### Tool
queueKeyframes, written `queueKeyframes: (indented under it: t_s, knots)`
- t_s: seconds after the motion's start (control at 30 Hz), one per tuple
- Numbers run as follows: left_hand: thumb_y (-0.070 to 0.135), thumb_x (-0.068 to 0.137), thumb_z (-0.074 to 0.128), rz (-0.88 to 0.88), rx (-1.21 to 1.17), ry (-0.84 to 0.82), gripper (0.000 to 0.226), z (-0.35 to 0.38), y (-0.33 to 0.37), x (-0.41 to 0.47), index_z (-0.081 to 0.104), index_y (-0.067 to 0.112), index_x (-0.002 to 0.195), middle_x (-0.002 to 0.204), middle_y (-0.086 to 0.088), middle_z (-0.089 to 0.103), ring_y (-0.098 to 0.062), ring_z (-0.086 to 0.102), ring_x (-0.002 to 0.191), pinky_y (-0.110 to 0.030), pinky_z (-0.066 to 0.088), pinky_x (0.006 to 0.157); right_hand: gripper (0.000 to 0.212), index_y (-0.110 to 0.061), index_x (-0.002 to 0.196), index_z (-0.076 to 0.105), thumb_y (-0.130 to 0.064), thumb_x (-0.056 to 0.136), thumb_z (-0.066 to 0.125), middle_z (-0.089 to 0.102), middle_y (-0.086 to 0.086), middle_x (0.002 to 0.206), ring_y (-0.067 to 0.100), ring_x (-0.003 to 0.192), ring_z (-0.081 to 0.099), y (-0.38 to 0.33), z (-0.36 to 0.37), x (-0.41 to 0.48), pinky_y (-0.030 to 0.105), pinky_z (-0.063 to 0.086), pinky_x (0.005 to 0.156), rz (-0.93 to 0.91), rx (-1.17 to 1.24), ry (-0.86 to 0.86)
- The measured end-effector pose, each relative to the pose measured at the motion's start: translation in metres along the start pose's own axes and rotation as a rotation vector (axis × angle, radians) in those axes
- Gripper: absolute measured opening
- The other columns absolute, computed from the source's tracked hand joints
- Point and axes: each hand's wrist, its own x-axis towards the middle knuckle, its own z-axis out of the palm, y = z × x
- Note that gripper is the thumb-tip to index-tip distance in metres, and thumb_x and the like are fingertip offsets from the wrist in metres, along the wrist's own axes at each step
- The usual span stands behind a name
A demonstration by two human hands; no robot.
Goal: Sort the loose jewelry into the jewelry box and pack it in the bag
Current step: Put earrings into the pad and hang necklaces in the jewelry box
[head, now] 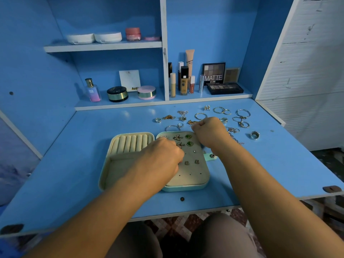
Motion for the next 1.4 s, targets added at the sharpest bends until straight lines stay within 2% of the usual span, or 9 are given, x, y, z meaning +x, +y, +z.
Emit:
queueKeyframes:
  t_s: [0.1, 0.27, 0.37, 0.53, 0.63, 0.73, 0.93, 1.13, 1.4]
  knots:
    - [0.013, 0.096, 0.050, -0.024, -0.051, -0.087, 0.031, -0.004, -0.003, -0.004, 0.070, 0.023, 0.118, 0.114, 0.000, 0.067, -0.017, 0.056, 0.111, -0.025, 0.039, 0.102, 0.028, -0.020, 0.064, 0.048, -0.017, 0.091, 0.051, 0.048, -0.002, 0.065, 0.015, 0.060, 0.047, 0.002, 0.000, 0.002, 0.020, 0.037, 0.051, 0.042, 0.105, -0.019]
    - [0.019, 0.094, 0.059, -0.135, -0.369, 0.019, 0.028, -0.004, -0.013, -0.026, 0.068, 0.028, 0.120, 0.101, 0.020, 0.062, 0.006, 0.057, 0.090, -0.007, 0.046, 0.082, 0.017, -0.018, 0.070, 0.054, -0.015, 0.086, 0.057, 0.053, -0.001, 0.068, 0.012, 0.058, 0.048, -0.002, -0.004, 0.000, 0.023, 0.042, 0.054, 0.108, 0.328, -0.028]
    - [0.034, 0.093, 0.058, -0.150, -0.283, 0.152, 0.031, 0.006, -0.015, -0.042, 0.062, 0.034, 0.124, 0.108, 0.024, 0.059, 0.010, 0.049, 0.093, 0.002, 0.035, 0.080, 0.007, -0.013, 0.078, 0.056, -0.014, 0.085, 0.059, 0.051, 0.004, 0.068, 0.018, 0.056, 0.046, -0.005, -0.006, -0.001, 0.026, 0.040, 0.054, 0.150, 0.473, -0.040]
    - [0.075, 0.079, 0.045, -0.117, -0.329, 0.149, 0.060, 0.012, -0.017, -0.054, 0.063, 0.038, 0.124, 0.113, 0.028, 0.054, 0.014, 0.048, 0.096, -0.002, 0.033, 0.072, 0.010, -0.007, 0.086, 0.054, -0.013, 0.093, 0.055, 0.049, 0.011, 0.069, 0.022, 0.056, 0.044, -0.016, -0.012, -0.009, 0.030, 0.040, 0.054, 0.173, 0.665, -0.097]
    - [0.082, 0.075, 0.047, -0.106, -0.370, 0.161, 0.070, 0.011, -0.018, -0.055, 0.059, 0.038, 0.129, 0.115, 0.031, 0.049, 0.019, 0.047, 0.095, -0.003, 0.038, 0.065, 0.012, -0.005, 0.085, 0.055, -0.010, 0.095, 0.052, 0.053, 0.006, 0.066, 0.013, 0.049, 0.047, -0.024, -0.014, -0.018, 0.021, 0.042, 0.046, 0.115, 0.776, -0.093]
    - [0.080, 0.073, 0.052, -0.104, -0.380, 0.171, 0.072, 0.009, -0.018, -0.055, 0.056, 0.037, 0.131, 0.120, 0.027, 0.051, 0.028, 0.044, 0.091, 0.003, 0.034, 0.075, 0.012, -0.004, 0.090, 0.057, -0.013, 0.097, 0.052, 0.057, 0.004, 0.070, 0.011, 0.056, 0.050, -0.031, -0.018, -0.025, 0.018, 0.045, 0.049, 0.087, 0.874, -0.093]
    - [0.084, 0.066, 0.054, -0.119, -0.486, 0.147, 0.086, 0.012, -0.025, -0.054, 0.049, 0.038, 0.138, 0.121, 0.029, 0.047, 0.016, 0.044, 0.110, -0.006, 0.043, 0.072, 0.015, -0.002, 0.087, 0.058, -0.011, 0.097, 0.051, 0.058, 0.007, 0.069, 0.014, 0.058, 0.050, -0.038, -0.016, -0.035, 0.018, 0.045, 0.046, 0.035, 0.945, -0.082]
    - [0.070, 0.069, 0.066, -0.110, -0.443, 0.186, 0.074, 0.008, -0.022, -0.058, 0.057, 0.033, 0.133, 0.125, 0.024, 0.055, 0.035, 0.041, 0.085, 0.005, 0.034, 0.074, 0.017, -0.005, 0.083, 0.059, -0.013, 0.097, 0.051, 0.061, 0.005, 0.070, 0.014, 0.062, 0.052, -0.035, -0.016, -0.038, 0.023, 0.045, 0.056, 0.050, 0.944, -0.079]
    - [0.077, 0.069, 0.059, -0.155, -0.497, 0.243, 0.078, 0.021, -0.024, -0.063, 0.058, 0.032, 0.132, 0.128, 0.026, 0.056, 0.012, 0.048, 0.116, 0.003, 0.036, 0.088, 0.013, -0.004, 0.086, 0.058, -0.011, 0.096, 0.052, 0.064, 0.006, 0.075, 0.010, 0.057, 0.055, -0.039, -0.008, -0.050, 0.018, 0.051, 0.057, 0.045, 1.100, -0.110]
